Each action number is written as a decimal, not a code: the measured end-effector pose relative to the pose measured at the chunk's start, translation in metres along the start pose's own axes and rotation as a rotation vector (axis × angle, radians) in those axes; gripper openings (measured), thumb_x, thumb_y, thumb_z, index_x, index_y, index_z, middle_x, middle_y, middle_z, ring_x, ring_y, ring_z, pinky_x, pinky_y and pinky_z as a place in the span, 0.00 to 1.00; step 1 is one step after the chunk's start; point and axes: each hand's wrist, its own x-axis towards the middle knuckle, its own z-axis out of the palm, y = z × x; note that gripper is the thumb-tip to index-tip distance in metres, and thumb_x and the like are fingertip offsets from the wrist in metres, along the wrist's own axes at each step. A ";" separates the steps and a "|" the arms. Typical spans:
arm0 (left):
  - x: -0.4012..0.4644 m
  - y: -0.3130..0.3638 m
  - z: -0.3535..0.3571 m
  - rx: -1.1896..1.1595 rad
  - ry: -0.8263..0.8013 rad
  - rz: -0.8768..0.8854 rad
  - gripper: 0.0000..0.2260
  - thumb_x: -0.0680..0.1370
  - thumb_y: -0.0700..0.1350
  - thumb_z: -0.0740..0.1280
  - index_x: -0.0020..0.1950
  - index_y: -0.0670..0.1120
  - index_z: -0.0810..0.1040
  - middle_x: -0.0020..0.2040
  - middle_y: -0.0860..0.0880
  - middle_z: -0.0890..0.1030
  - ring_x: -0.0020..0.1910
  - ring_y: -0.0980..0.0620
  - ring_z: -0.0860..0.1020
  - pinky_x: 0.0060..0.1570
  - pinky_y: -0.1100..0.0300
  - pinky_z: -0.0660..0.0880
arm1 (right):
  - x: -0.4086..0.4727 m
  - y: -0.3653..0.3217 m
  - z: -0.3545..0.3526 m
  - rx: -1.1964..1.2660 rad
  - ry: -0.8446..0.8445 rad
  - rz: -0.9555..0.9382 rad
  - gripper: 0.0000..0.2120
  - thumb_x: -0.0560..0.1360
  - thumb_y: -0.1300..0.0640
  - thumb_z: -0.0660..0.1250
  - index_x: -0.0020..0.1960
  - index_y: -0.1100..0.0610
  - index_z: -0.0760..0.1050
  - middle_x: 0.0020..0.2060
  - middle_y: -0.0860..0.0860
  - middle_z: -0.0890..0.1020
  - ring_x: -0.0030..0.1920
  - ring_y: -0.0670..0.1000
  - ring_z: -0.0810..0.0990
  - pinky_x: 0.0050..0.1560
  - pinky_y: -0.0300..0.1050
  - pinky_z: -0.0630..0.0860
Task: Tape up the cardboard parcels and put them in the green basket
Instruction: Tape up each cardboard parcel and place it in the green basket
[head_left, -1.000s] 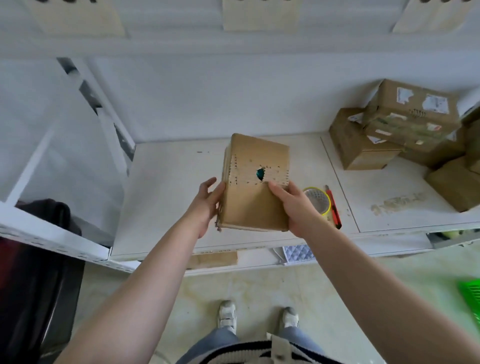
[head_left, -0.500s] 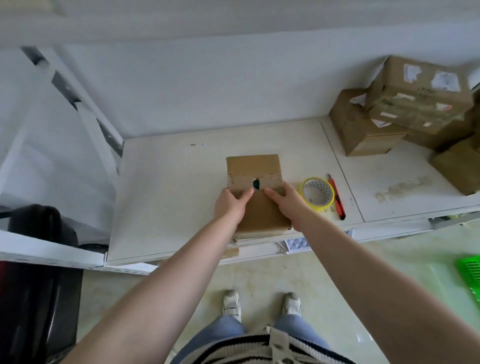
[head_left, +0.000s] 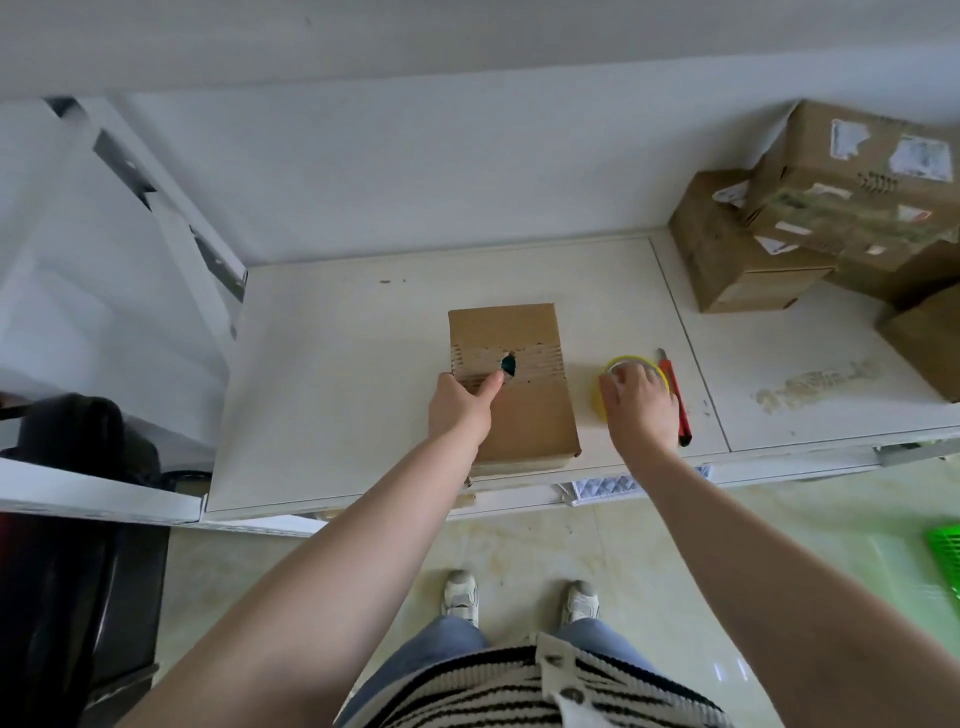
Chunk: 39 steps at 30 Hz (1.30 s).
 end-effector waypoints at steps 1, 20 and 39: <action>-0.001 0.000 -0.001 0.002 -0.002 0.005 0.19 0.77 0.61 0.67 0.53 0.47 0.68 0.43 0.53 0.73 0.35 0.55 0.71 0.29 0.60 0.64 | 0.002 0.008 0.000 -0.103 -0.069 -0.001 0.15 0.79 0.47 0.60 0.55 0.58 0.75 0.51 0.53 0.80 0.55 0.58 0.77 0.58 0.51 0.66; -0.042 0.042 -0.051 -0.147 -0.272 0.626 0.23 0.77 0.49 0.71 0.70 0.44 0.72 0.58 0.53 0.79 0.55 0.55 0.78 0.51 0.69 0.76 | -0.017 -0.080 -0.099 0.577 -0.492 -0.424 0.06 0.78 0.69 0.63 0.44 0.63 0.75 0.32 0.54 0.73 0.34 0.42 0.69 0.38 0.37 0.64; -0.042 0.028 -0.080 -0.640 -0.318 0.192 0.05 0.76 0.35 0.70 0.46 0.45 0.82 0.43 0.44 0.81 0.43 0.47 0.76 0.49 0.55 0.75 | -0.041 -0.096 -0.086 0.403 -0.404 -0.542 0.06 0.76 0.65 0.62 0.49 0.63 0.78 0.40 0.57 0.79 0.42 0.57 0.76 0.45 0.52 0.72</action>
